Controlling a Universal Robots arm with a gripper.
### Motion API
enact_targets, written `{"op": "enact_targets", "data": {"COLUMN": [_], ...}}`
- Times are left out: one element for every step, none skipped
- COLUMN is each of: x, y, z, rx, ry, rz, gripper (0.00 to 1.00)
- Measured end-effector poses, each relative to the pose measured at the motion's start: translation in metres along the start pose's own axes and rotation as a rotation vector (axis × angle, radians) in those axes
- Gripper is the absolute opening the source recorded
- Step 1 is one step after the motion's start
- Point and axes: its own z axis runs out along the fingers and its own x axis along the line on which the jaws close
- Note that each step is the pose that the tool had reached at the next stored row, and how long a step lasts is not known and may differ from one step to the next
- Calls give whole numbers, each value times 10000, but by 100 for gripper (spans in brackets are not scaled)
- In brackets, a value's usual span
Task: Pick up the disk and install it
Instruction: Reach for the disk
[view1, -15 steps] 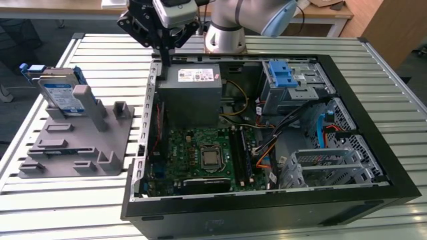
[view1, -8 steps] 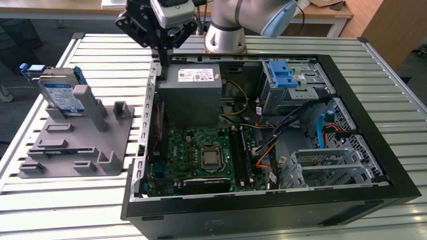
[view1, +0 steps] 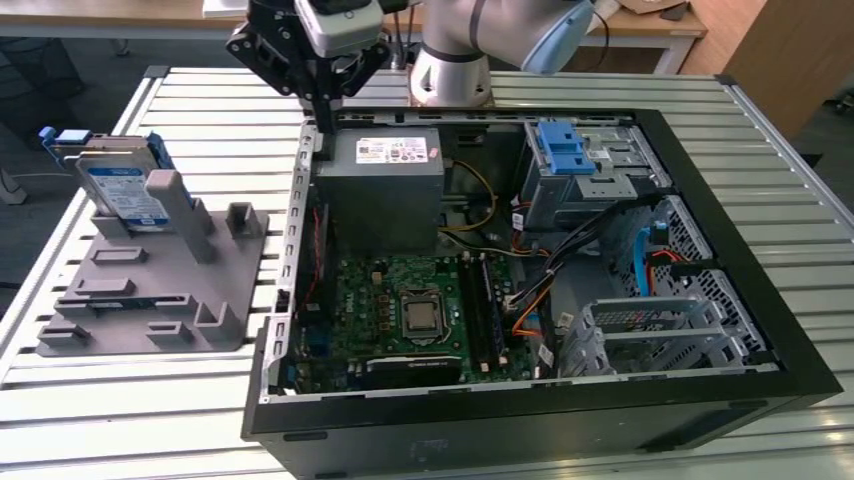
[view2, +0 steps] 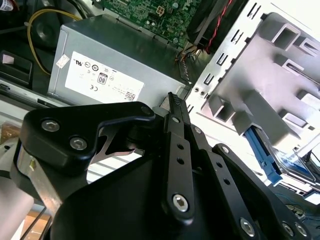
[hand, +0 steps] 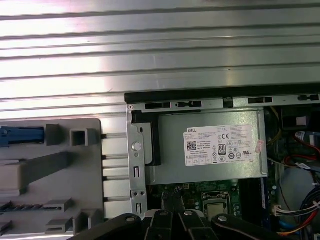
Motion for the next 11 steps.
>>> {"op": "enact_targets", "data": {"x": [4,8,12,17,22,26,30,34,37,39,41], "y": [0,-1,-1,-2,-2,-2,-3,-3,-3,-3,-4], "z": [0,1,1,2,2,3,3,3,3,3,3], "rx": [0,0,0,0,0,0,0,0,0,1,1], "ry": [0,1,2,2,2,2,2,2,2,3,3], "rz": [0,1,0,0,0,0,0,0,0,-1,-1], "gripper": [11,11,11,11,11,11,11,11,11,11,11]}}
